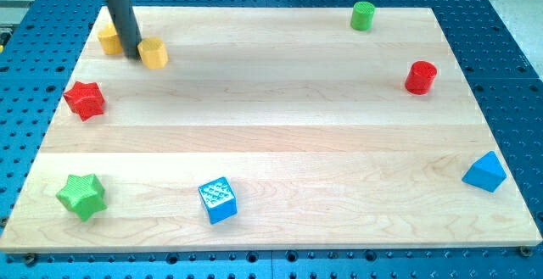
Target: Move the red star diagonally to the bottom right of the yellow hexagon
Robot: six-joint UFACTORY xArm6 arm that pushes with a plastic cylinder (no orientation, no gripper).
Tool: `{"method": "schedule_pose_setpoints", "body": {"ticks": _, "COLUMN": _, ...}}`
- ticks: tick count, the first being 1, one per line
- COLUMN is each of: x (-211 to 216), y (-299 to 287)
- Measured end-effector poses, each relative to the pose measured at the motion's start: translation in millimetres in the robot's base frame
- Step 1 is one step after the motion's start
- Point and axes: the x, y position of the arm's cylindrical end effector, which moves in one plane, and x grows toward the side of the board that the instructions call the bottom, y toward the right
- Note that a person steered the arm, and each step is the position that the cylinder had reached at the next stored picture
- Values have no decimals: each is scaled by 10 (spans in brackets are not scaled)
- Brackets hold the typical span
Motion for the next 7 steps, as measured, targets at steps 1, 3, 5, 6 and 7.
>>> {"method": "schedule_pose_setpoints", "body": {"ticks": 1, "x": -100, "y": 71}}
{"method": "schedule_pose_setpoints", "body": {"ticks": 3, "x": 372, "y": -797}}
{"method": "schedule_pose_setpoints", "body": {"ticks": 5, "x": 723, "y": -743}}
{"method": "schedule_pose_setpoints", "body": {"ticks": 6, "x": 946, "y": 65}}
{"method": "schedule_pose_setpoints", "body": {"ticks": 7, "x": 972, "y": -423}}
